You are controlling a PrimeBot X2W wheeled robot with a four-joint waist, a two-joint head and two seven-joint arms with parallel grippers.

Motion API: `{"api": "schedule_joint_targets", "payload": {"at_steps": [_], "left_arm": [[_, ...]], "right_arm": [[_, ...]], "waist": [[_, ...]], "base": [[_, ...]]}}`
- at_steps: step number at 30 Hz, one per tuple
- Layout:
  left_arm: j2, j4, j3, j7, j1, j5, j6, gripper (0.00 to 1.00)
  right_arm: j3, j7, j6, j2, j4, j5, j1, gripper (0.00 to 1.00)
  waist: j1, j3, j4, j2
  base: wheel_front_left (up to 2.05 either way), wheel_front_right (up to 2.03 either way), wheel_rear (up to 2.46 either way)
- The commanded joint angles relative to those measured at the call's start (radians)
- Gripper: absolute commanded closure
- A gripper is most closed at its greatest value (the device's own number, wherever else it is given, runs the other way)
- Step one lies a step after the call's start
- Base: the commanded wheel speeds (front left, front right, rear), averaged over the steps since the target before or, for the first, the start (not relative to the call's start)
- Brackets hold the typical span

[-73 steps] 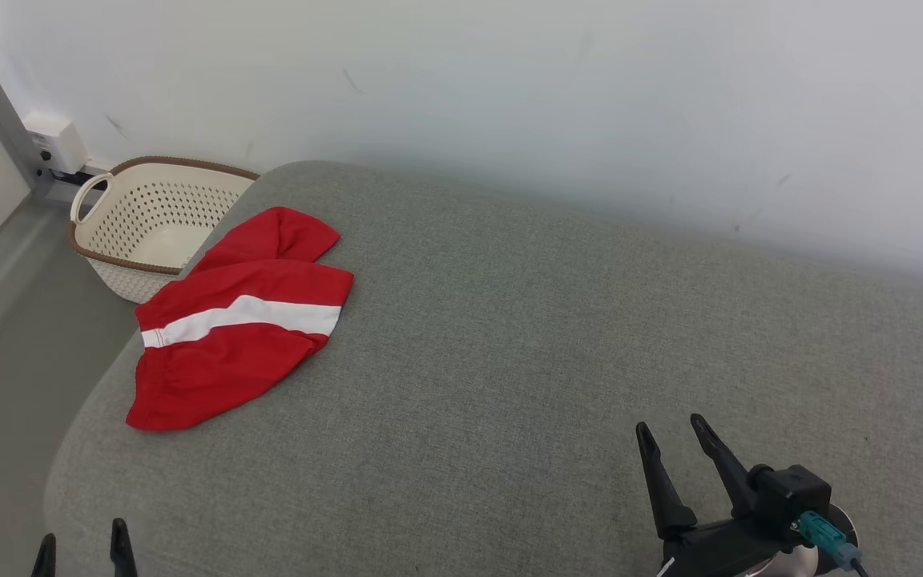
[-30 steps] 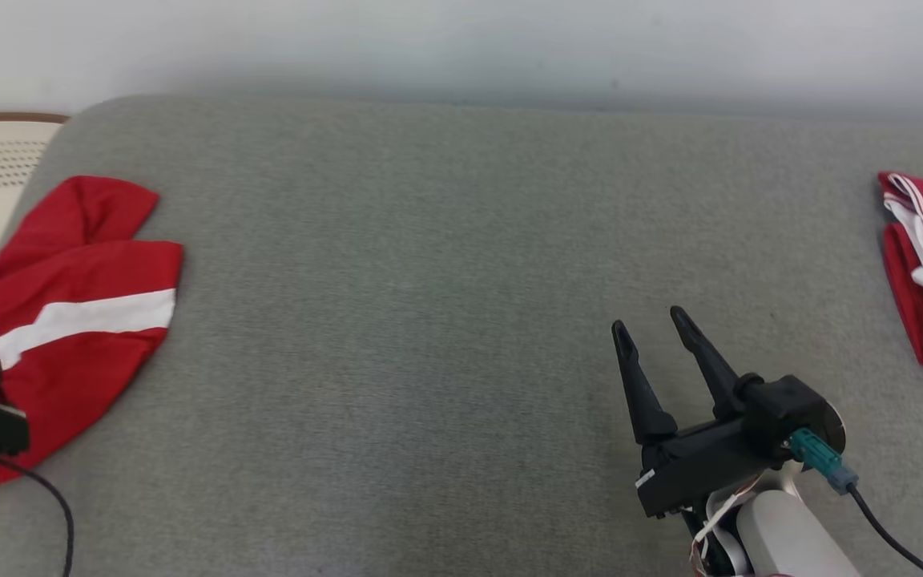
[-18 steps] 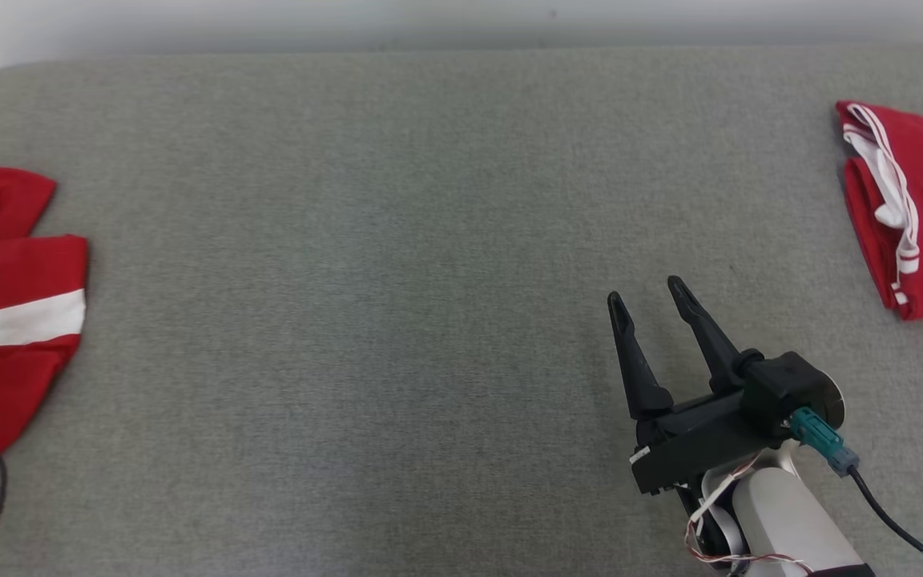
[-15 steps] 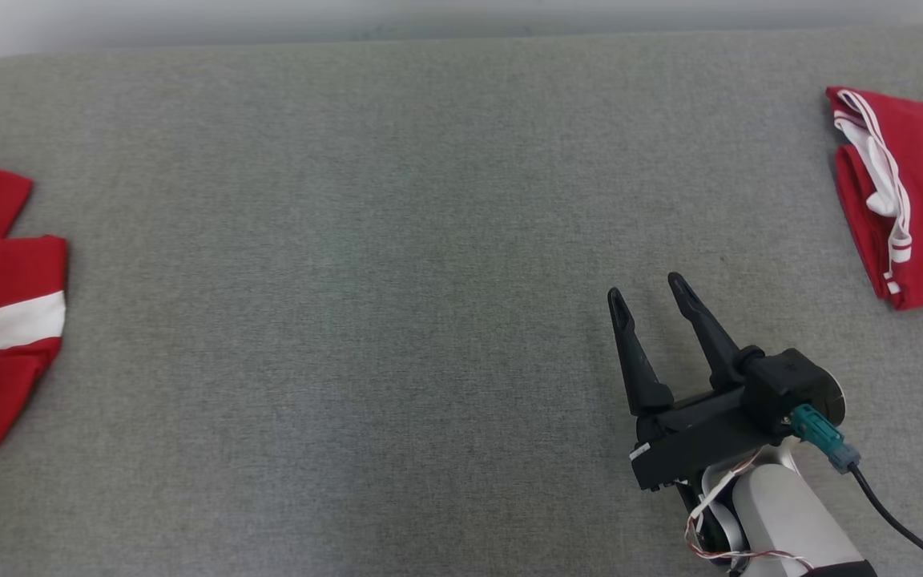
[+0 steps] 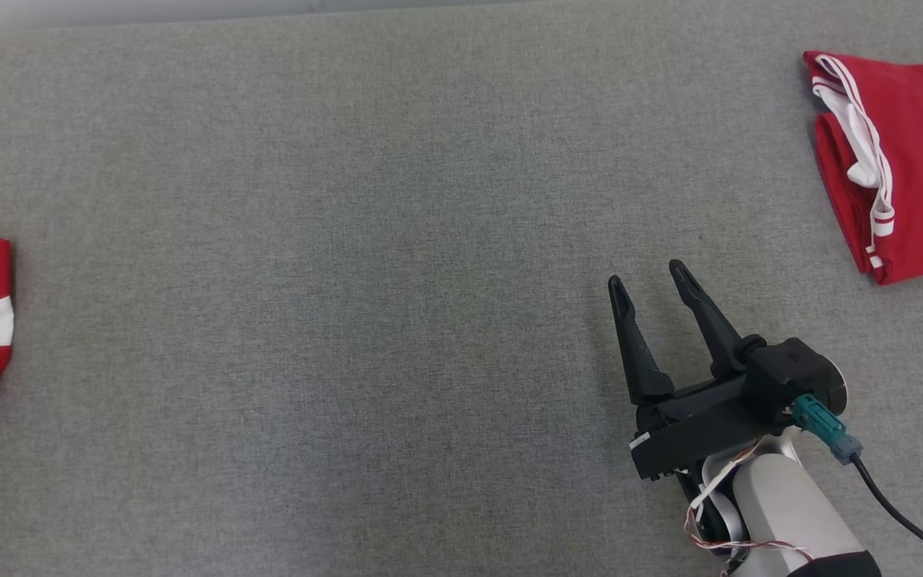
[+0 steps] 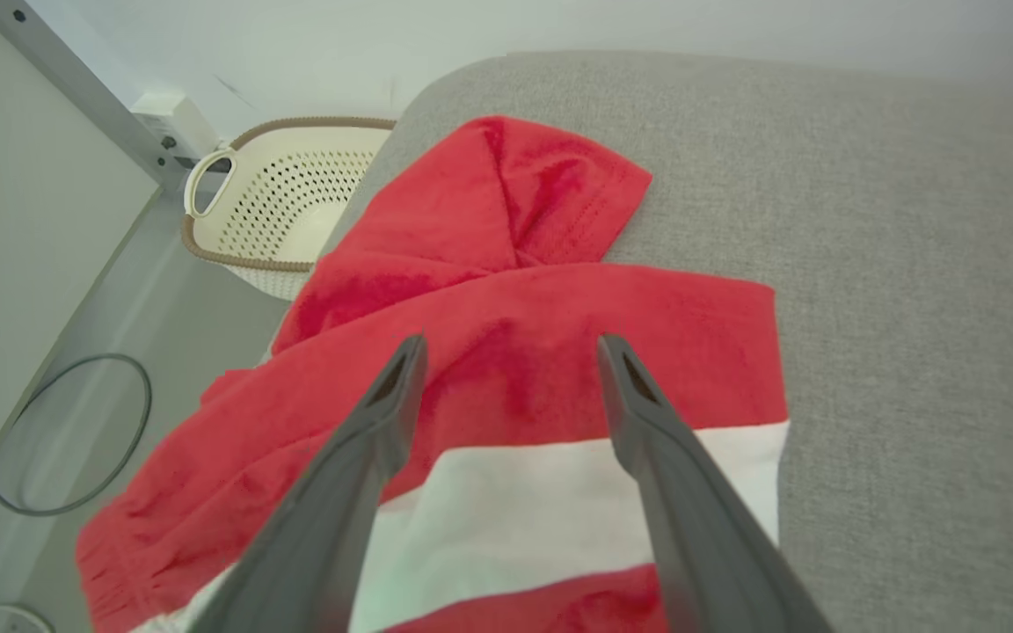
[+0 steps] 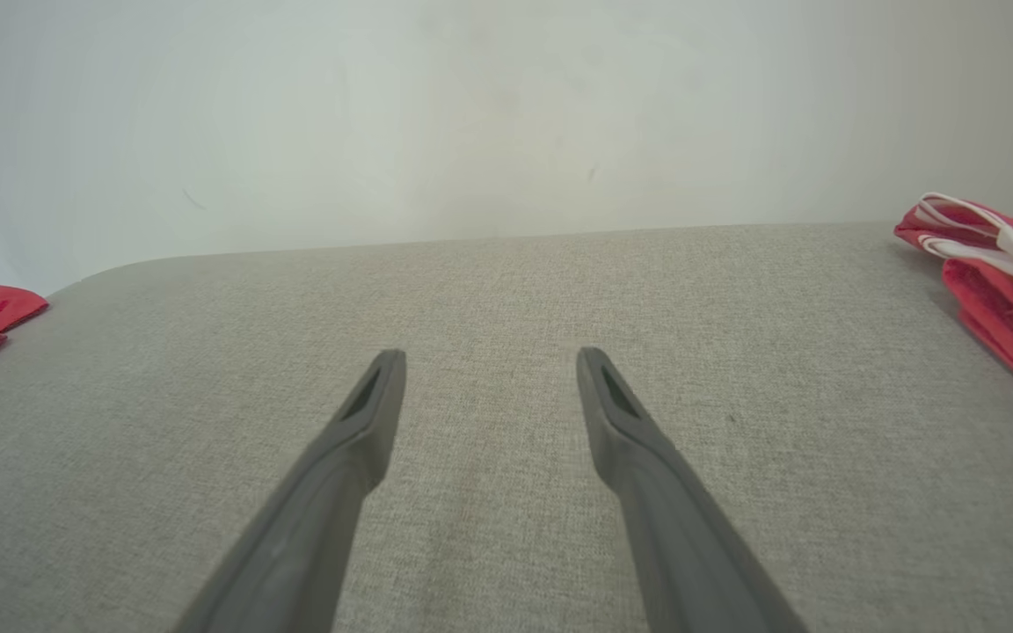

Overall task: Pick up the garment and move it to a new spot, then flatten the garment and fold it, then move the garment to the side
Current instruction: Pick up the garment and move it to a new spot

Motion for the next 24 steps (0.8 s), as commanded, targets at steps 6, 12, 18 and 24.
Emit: {"api": "schedule_joint_targets", "payload": {"at_steps": [6, 12, 18, 24], "left_arm": [[0.003, 0.102, -0.001, 0.093, -0.028, -0.024, 0.019, 0.0], [-0.003, 0.163, -0.009, 0.124, -0.029, -0.028, 0.027, 0.0], [-0.002, 0.175, -0.024, 0.031, -0.04, -0.013, 0.034, 1.0], [-0.006, 0.141, -0.044, -0.1, -0.068, -0.003, 0.024, 1.0]], "right_arm": [[0.0, -0.002, 0.0, -0.001, -0.001, -0.009, -0.008, 0.0], [0.001, -0.002, 0.0, -0.005, 0.001, -0.008, -0.013, 0.0], [-0.002, -0.002, 0.0, -0.01, -0.002, -0.012, -0.018, 0.0], [-0.007, -0.002, 0.0, -0.008, 0.006, -0.011, 0.001, 0.0]], "waist": [[-0.0002, 0.011, -0.009, -0.0001], [-0.0002, 0.023, -0.017, -0.0001], [-0.0002, 0.024, -0.017, -0.0001], [-0.0002, -0.014, 0.0, -0.0001]], "base": [[0.0, 0.0, 0.0], [0.0, 0.0, 0.0], [0.0, 0.0, 0.0], [0.0, 0.0, 0.0]]}}
